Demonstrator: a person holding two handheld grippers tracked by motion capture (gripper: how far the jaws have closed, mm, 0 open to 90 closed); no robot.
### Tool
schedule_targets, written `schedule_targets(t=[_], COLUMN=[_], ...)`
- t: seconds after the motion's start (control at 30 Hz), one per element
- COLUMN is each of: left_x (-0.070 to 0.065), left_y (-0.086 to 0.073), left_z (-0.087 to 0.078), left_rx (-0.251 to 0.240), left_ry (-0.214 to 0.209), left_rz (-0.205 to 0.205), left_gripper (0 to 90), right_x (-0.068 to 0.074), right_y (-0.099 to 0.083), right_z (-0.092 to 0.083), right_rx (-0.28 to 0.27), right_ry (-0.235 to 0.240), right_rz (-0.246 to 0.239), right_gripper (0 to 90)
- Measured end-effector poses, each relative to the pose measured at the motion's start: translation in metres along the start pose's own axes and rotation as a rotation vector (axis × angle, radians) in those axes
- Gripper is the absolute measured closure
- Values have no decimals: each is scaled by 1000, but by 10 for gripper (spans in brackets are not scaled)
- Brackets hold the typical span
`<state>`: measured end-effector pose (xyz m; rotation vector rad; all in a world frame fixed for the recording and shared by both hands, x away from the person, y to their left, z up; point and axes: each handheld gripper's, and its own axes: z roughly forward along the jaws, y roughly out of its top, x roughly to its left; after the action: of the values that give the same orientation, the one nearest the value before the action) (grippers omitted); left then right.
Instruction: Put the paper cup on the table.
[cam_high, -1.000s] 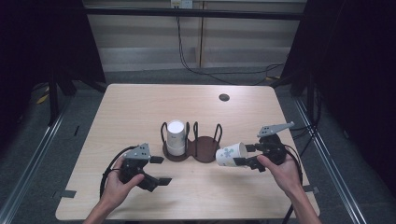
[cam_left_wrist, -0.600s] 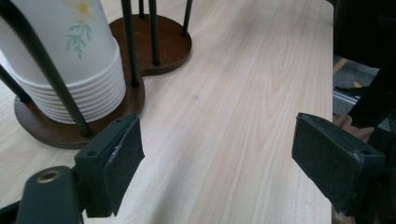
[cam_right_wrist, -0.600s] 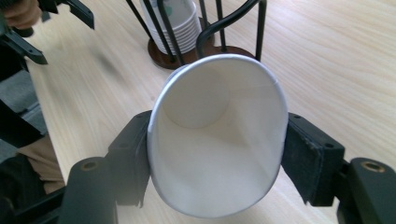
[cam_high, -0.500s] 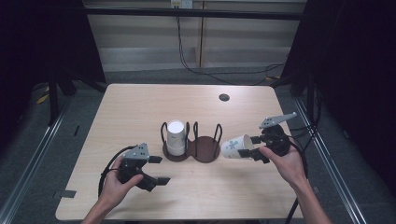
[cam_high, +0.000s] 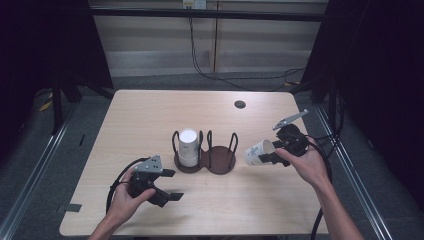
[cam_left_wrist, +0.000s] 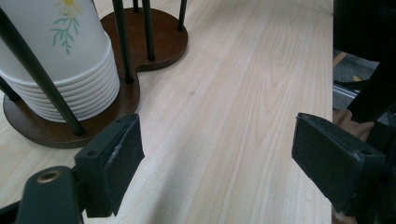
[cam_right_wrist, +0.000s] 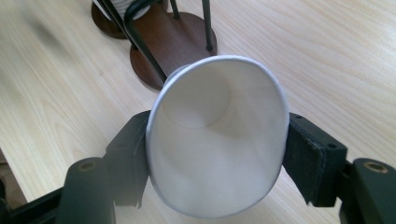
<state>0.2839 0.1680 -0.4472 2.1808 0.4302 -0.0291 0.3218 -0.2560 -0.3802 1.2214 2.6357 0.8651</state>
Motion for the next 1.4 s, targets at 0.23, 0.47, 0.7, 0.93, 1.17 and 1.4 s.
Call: schedule_targets(t=[0.23, 0.47, 0.7, 0.93, 1.17, 1.4], left_x=[0, 1, 2, 2, 3, 3], left_y=[-1, -2, -3, -3, -4, -4], left_z=[1, 2, 1, -1, -1, 0], left_rx=[-2, 7, -1, 1, 0, 7], left_ry=[-4, -6, -12, -7, -5, -4], left_rz=[-4, -3, -12, -11, -10, -11], left_gripper=[165, 165, 165, 165, 164, 164], right_x=[-8, -18, -24, -28, -31, -31], right_y=[9, 21, 32, 37, 36, 36], right_z=[7, 21, 33, 43, 54, 62], right_rx=[57, 146, 210, 255, 293, 301], right_ry=[-31, -63, -105, -130, -149, -161], right_rz=[11, 21, 25, 12, 8, 10], right_gripper=[288, 276, 258, 239, 240, 213])
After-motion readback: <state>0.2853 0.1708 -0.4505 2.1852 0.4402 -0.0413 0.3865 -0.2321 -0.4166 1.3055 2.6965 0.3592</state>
